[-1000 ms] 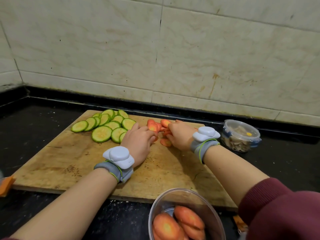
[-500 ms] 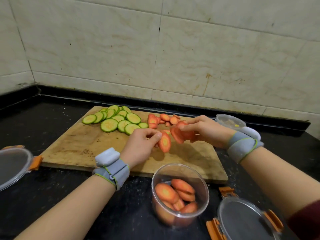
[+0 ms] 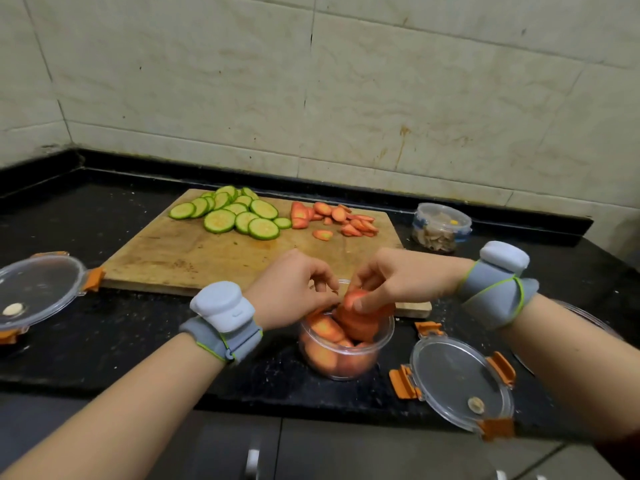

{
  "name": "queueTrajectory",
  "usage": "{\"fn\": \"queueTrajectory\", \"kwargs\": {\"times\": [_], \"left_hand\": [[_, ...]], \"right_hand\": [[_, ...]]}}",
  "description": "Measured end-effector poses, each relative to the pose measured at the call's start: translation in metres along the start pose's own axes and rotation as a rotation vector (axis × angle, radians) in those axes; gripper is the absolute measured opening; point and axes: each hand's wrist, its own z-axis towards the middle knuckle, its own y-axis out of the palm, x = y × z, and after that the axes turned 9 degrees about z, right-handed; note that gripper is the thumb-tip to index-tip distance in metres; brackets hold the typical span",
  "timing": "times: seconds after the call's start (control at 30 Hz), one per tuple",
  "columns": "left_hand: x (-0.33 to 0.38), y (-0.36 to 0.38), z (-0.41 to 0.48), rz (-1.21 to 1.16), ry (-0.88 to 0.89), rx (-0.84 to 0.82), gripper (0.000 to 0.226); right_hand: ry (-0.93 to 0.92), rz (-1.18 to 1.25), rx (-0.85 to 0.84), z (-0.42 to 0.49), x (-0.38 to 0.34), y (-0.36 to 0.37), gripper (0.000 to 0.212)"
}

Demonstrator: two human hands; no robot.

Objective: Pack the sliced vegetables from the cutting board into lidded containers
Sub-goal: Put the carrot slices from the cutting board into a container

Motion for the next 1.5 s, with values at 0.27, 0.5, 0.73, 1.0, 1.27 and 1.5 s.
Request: {"fn": "queueTrajectory", "kwargs": {"times": [0.27, 0.5, 0.73, 1.0, 1.27, 1.5], "left_hand": [[0.0, 0.004, -0.001, 0.122, -0.062, -0.023, 0.019], [-0.002, 0.006, 0.002, 0.109, -0.039, -0.181, 0.017], [-0.013, 0.026, -0.003, -0.566, -0.245, 0.001, 0.024], [-0.017, 0.049, -0.008, -1.035, -0.365, 0.123, 0.026], [-0.02, 0.053, -0.008, -1.039, -0.358, 0.177, 0.023], [-0.02, 0.054, -0.01, -1.029, -0.356, 0.183, 0.015]], "right_hand": [[-0.007, -0.142, -0.002, -0.002, -0.006, 0.013, 0.017], [-0.035, -0.137, 0.019, -0.008, -0.005, 0.011, 0.017], [-0.096, -0.405, 0.105, -0.003, -0.005, 0.024, 0.03], [-0.147, -0.166, 0.192, -0.008, -0.006, 0.015, 0.019], [-0.145, -0.378, 0.126, -0.001, -0.009, 0.029, 0.018], [-0.105, -0.345, 0.152, -0.004, -0.013, 0.024, 0.017]]}}
